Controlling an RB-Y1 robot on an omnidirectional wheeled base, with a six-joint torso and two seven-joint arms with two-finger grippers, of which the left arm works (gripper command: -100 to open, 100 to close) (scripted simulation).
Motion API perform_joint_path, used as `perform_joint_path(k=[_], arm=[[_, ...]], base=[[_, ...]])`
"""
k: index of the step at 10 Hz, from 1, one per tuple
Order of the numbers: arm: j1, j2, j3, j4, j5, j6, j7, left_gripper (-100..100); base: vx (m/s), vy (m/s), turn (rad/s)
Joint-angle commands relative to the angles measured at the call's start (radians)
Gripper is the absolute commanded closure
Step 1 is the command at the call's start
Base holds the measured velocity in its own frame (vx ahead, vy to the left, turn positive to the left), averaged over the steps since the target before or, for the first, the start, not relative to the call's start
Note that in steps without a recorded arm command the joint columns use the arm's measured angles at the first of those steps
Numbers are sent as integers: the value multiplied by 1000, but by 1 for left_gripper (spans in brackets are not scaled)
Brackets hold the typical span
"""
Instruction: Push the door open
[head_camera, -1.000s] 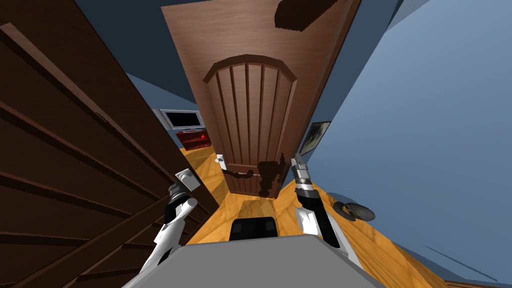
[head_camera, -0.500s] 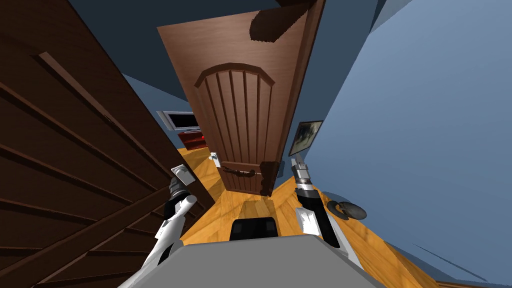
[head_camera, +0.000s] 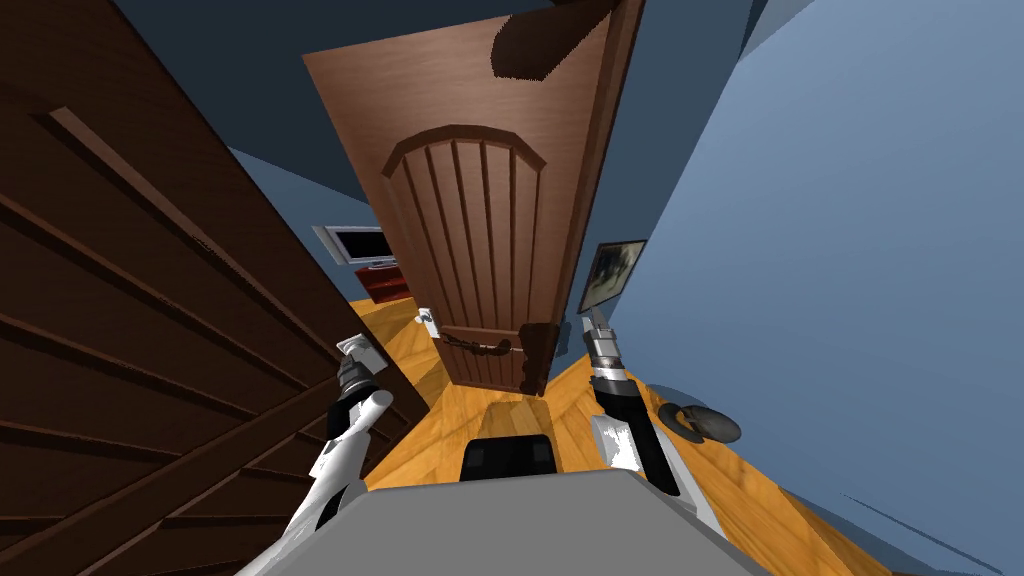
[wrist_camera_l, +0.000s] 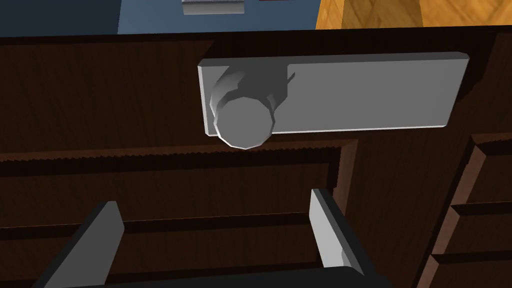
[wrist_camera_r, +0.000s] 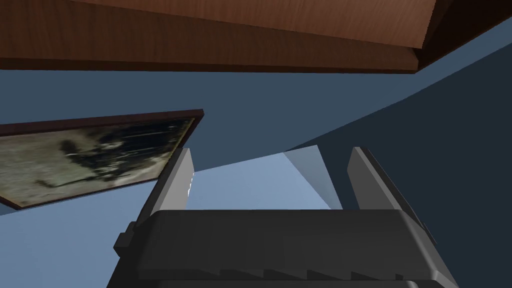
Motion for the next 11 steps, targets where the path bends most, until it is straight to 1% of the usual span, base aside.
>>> perform_joint_path(k=[1, 5, 6, 7, 11], arm=[[0, 2, 1, 3, 0, -5, 1, -100], [2, 5, 3, 11, 0, -19, 4, -100], [2, 4, 3, 9, 0, -16, 4, -100], [2, 4, 3, 9, 0, -16, 4, 100], [2, 4, 3, 9, 0, -16, 4, 100]], base=[[150, 190, -24], [163, 203, -25], [60, 97, -14], [-6, -13, 7], [-16, -24, 2]])
